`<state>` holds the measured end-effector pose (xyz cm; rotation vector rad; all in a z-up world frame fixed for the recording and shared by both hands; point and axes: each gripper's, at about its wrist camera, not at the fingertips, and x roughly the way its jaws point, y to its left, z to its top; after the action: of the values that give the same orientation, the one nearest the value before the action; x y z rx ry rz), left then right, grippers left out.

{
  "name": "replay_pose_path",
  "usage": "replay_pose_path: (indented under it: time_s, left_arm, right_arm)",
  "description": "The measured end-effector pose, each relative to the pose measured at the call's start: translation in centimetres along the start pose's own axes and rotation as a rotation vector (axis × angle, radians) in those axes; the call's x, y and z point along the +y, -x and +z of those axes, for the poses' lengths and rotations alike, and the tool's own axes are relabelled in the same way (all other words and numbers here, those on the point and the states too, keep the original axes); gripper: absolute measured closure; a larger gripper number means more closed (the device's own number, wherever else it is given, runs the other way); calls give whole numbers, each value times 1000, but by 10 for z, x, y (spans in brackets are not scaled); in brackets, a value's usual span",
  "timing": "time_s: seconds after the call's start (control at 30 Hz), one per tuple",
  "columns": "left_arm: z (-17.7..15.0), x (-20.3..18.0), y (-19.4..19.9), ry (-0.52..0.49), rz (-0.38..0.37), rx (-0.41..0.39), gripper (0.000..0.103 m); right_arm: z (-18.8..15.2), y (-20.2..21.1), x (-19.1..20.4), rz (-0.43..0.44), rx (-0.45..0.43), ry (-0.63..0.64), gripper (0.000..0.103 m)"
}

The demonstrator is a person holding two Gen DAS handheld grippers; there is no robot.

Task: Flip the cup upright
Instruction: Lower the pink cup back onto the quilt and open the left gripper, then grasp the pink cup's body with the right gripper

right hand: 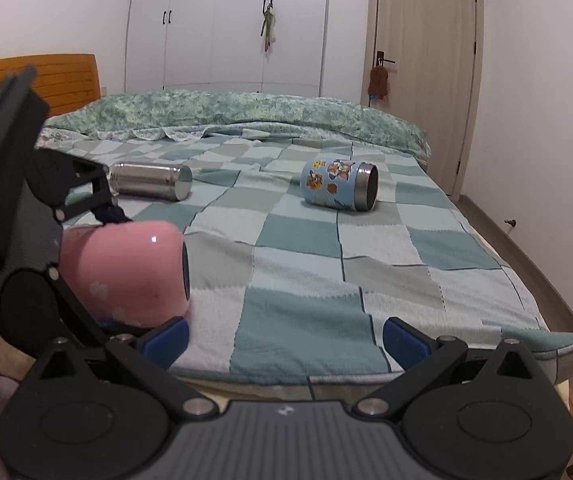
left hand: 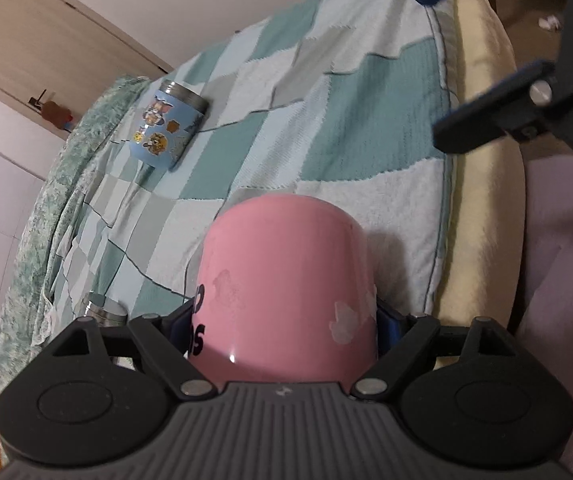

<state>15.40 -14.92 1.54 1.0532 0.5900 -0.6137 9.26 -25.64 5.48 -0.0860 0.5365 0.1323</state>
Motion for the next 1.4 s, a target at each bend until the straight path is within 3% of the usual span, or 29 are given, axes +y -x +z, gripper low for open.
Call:
replay_pose_path:
  time_s: [0.03, 0.07, 0.1, 0.2, 0.4, 0.57, 0.77, 1.07, 1.4]
  left_arm:
    - [-1, 2, 0, 16, -3, -3, 14]
    - [-1, 3, 1, 24, 13, -6, 3]
    - [-1, 3, 3, 29, 34, -15, 0]
    - [-6, 10, 15, 87, 7, -32, 0]
    - [-40, 23, 57, 344, -15, -116, 0]
    - [-82, 27, 82, 644, 17, -131, 0]
    - [-128, 23, 103, 827, 97, -109, 0]
    - [-158, 22, 111, 911, 175, -125, 0]
    - [-162, 26, 101, 910, 179, -151, 0]
  right_arm:
    - [0, 0, 0, -1, 2, 2, 0]
    - [0, 0, 1, -1, 3, 3, 0]
    - [0, -1, 1, -1, 4, 5, 0]
    - [1, -2, 4, 6, 2, 12, 0]
    - [5, 5, 13, 44, -14, 92, 0]
    - [19, 5, 35, 92, -21, 300, 0]
    - [36, -9, 78, 173, 4, 625, 0]
    - [45, -40, 135, 238, 42, 1001, 0]
    - [41, -74, 160, 347, 123, 1169, 1]
